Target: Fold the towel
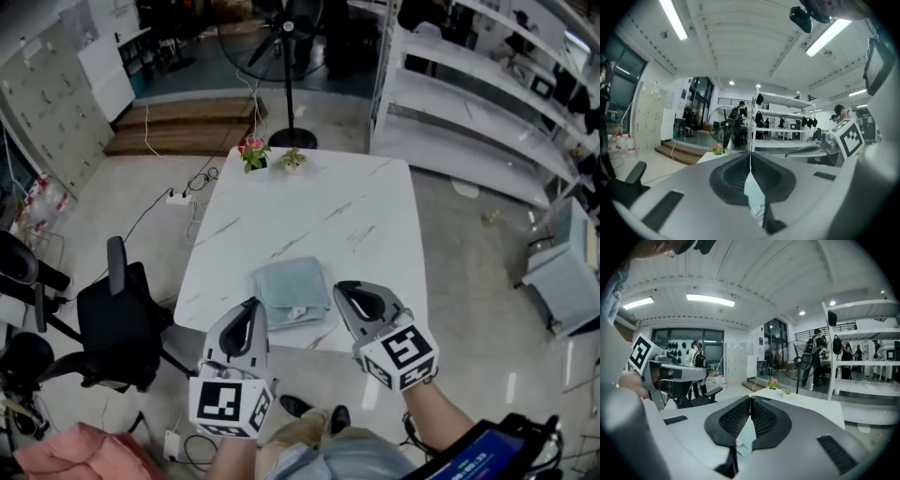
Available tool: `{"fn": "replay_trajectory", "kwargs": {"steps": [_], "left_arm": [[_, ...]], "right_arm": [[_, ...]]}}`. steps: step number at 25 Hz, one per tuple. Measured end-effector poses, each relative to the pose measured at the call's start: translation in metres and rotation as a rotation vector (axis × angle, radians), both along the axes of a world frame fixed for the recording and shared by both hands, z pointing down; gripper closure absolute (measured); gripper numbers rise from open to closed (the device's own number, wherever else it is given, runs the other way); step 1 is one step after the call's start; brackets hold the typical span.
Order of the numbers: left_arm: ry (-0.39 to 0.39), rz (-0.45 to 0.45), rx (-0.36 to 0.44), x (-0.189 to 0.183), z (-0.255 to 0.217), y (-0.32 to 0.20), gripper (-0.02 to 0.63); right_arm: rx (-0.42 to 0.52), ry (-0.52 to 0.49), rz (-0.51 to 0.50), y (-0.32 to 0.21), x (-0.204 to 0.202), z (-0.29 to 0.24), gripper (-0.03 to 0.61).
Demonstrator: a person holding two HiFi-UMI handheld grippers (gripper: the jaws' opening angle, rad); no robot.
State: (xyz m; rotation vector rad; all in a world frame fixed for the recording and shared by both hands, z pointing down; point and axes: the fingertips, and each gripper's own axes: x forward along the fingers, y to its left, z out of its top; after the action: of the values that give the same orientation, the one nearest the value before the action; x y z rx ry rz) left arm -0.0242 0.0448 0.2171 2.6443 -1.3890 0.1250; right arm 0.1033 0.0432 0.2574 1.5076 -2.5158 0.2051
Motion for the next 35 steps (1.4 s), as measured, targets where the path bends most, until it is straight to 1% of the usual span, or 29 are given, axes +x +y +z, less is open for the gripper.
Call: {"fn": "replay_trajectory", "kwargs": {"steps": [3,6,8,11,18,26,35], "left_arm": [[0.008,-0.049,0.082,-0.002,-0.044,0.023,0.604],[0.001,-0.100,0.122,-0.001,-0.065,0.044,0.604],[-0.001,-0.118,0.140,0.003,-0.073,0.058,0.604],[0.008,-0.131,0.158,0.009,-0.080,0.077,0.604],[0.011,-0.148,0.155,0.026,-0.082,0.102,0.606],[0.006,-0.148,0.175,0.033,-0.087,0.112,0.606],[-0.003,-0.151,0.173,0.036,-0.087,0.115,0.606]], "right_arm": [[0.084,0.009,0.005,0.020,-0.004,-0.041,0.560],[0.156,0.040,0.014,0.043,-0.006,-0.064,0.560],[0.181,0.024,0.026,0.058,-0.004,-0.074,0.560],[0.196,-0.012,0.033,0.077,0.000,-0.083,0.560],[0.220,0.024,0.020,0.103,0.010,-0.089,0.561],[0.249,0.025,0.015,0.111,0.015,-0.094,0.561],[0.249,0.025,0.005,0.114,0.016,-0.093,0.562]]}}
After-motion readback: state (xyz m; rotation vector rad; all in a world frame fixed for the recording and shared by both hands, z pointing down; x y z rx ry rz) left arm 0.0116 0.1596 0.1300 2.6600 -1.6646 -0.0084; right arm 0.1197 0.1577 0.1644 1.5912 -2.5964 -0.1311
